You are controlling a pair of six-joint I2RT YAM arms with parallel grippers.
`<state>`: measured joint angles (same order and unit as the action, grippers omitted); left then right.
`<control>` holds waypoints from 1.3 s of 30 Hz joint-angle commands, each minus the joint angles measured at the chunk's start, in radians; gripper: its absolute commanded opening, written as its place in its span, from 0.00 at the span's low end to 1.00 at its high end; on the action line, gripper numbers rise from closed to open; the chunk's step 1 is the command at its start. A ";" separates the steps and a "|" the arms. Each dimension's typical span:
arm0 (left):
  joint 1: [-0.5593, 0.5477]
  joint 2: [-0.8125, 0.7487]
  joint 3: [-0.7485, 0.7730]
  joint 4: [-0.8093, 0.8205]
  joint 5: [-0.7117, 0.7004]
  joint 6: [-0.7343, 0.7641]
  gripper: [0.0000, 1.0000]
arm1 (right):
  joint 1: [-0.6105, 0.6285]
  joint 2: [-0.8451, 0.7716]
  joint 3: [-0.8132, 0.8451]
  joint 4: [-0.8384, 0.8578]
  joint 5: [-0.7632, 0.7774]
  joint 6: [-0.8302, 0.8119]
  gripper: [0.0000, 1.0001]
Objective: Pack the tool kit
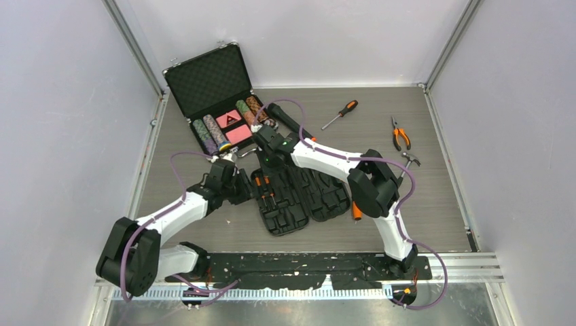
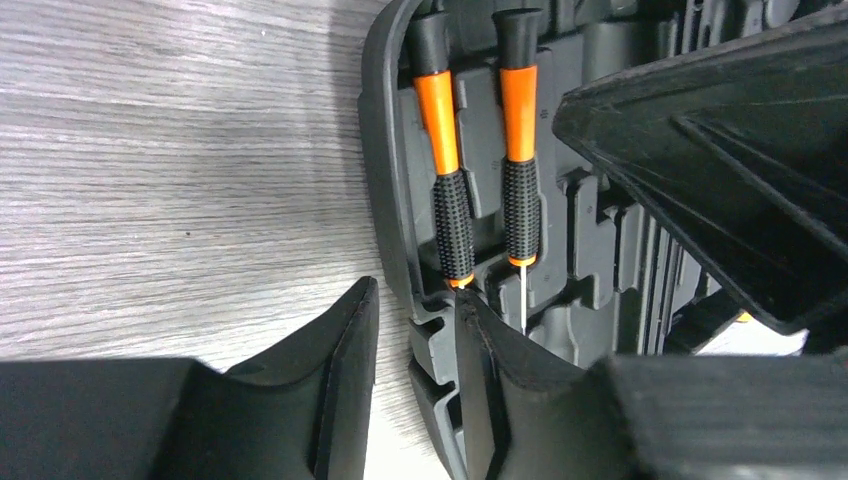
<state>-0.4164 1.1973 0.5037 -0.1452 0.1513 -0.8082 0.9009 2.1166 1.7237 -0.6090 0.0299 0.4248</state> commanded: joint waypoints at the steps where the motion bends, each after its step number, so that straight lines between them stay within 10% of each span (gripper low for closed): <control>1: 0.005 0.033 -0.005 0.060 0.019 -0.005 0.33 | -0.002 0.015 0.013 0.012 0.001 0.013 0.06; 39: 0.005 0.038 -0.004 0.021 0.013 0.009 0.06 | 0.062 0.269 0.001 -0.228 0.187 -0.040 0.05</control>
<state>-0.4046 1.2495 0.5034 -0.1047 0.1715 -0.8280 0.9440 2.2013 1.7851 -0.6762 0.1410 0.4152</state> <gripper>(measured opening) 0.109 0.059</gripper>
